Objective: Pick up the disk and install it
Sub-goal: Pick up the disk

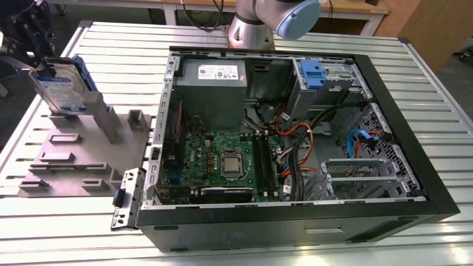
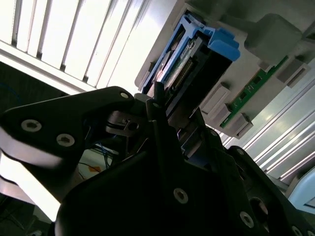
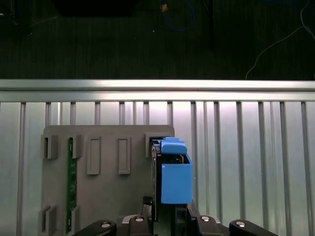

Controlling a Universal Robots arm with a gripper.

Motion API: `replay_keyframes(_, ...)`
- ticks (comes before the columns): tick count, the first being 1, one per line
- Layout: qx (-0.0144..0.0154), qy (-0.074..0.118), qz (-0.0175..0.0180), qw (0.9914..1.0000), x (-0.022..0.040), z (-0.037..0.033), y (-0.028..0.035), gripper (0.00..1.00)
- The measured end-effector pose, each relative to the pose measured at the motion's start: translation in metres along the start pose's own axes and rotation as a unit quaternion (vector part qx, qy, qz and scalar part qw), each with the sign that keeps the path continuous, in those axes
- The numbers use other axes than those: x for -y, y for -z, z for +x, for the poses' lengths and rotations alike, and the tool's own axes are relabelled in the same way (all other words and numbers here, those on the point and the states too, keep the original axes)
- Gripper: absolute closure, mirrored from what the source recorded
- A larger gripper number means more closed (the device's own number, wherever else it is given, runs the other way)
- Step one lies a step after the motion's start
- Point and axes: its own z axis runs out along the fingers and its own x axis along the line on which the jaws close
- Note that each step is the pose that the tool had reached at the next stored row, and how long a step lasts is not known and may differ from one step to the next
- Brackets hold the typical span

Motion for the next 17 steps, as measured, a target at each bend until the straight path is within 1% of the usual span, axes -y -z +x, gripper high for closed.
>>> replay_keyframes(6, 0.0, 0.0, 0.0, 1.0, 0.0, 0.0, 0.0, 0.65)
replay_keyframes(8, -0.0001, 0.0, -0.0002, 1.0, -0.0001, -0.0002, 0.0027, 0.65)
replay_keyframes(10, -0.0001, 0.0, 0.0, 1.0, -0.0005, -0.0006, 0.0086, 0.65)
replay_keyframes(17, 0.0, 0.0, 0.0, 1.0, -0.002, -0.0027, 0.0384, 0.65)
